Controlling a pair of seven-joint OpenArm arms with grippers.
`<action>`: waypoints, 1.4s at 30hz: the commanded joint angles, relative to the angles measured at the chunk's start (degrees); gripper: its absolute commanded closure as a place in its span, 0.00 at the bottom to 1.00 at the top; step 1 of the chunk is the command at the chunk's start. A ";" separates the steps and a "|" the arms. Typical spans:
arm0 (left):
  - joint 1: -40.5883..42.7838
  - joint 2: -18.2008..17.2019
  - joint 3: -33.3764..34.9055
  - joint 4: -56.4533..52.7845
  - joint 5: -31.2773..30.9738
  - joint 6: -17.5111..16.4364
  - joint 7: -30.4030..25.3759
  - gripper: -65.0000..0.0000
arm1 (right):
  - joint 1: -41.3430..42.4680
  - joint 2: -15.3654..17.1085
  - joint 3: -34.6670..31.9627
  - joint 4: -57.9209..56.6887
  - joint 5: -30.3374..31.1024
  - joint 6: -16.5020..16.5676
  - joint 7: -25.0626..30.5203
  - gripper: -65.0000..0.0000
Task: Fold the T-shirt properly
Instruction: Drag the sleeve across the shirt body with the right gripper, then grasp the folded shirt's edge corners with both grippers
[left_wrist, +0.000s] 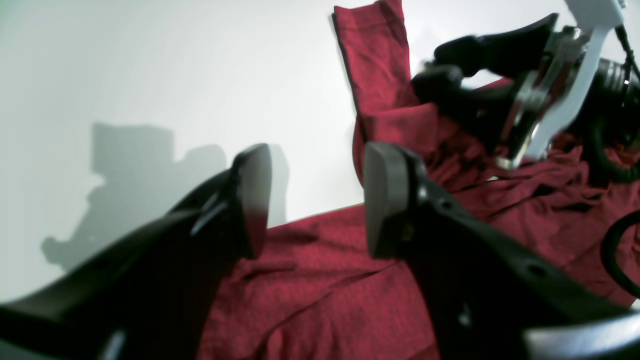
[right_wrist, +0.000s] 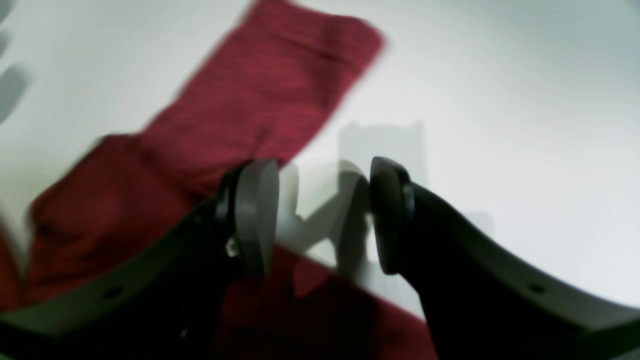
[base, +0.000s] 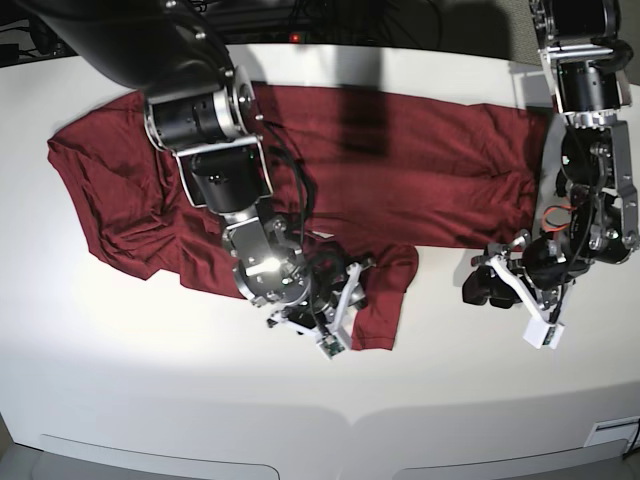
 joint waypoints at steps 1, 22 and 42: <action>-1.42 -0.50 -0.22 1.14 -0.92 -0.24 -1.55 0.55 | 1.73 -0.57 -1.75 0.70 1.70 2.89 0.83 0.55; -1.79 3.10 -0.07 0.98 6.16 -0.48 -8.46 0.55 | 1.75 -0.57 -15.10 19.02 5.64 0.31 -4.35 0.55; -10.23 3.61 22.18 -15.13 24.39 11.80 -18.62 0.52 | -7.89 22.40 5.75 42.05 16.00 -6.86 -24.06 0.55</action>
